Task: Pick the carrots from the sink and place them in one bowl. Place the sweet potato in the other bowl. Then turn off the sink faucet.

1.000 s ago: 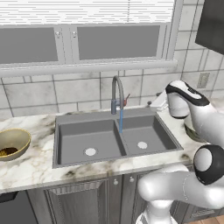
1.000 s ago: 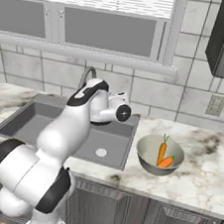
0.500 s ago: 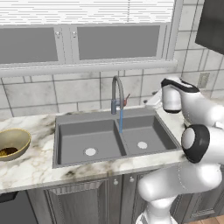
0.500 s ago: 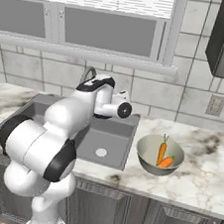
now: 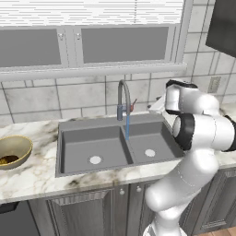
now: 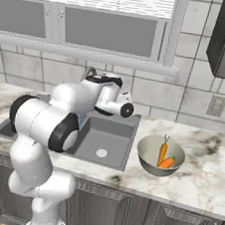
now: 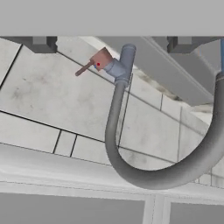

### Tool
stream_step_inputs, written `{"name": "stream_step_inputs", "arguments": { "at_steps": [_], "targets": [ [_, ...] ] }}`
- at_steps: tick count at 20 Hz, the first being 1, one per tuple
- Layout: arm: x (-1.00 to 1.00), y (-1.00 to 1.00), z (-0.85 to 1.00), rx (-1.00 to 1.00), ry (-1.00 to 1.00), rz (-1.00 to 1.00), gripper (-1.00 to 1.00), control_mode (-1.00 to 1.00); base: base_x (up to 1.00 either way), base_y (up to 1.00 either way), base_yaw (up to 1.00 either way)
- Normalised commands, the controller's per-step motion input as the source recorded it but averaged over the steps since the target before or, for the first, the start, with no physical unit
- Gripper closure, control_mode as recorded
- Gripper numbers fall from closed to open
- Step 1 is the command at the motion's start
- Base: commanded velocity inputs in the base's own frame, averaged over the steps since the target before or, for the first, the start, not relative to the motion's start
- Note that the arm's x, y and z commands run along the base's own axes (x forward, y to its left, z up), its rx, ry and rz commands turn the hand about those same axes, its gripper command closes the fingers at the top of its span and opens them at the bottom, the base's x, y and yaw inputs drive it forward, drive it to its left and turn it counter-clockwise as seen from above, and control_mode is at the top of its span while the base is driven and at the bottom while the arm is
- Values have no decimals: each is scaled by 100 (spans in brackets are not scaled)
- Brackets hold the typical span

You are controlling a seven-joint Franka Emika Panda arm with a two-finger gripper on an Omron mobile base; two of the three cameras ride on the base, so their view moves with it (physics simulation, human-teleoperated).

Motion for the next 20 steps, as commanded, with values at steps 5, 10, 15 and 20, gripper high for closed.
{"name": "stream_step_inputs", "arguments": {
  "at_steps": [5, 10, 15, 20],
  "targets": [
    [54, -13, -18, 1, 0, 0, -100, -100, 0, 0, 0],
    [66, -5, -20, 3, 0, 0, -100, -100, 0, 0, 0],
    [74, 0, -21, 5, 0, 0, -100, -100, 0, 0, 0],
    [70, 0, -22, 7, 0, 0, -100, -100, 0, 0, 0]
  ]
}}
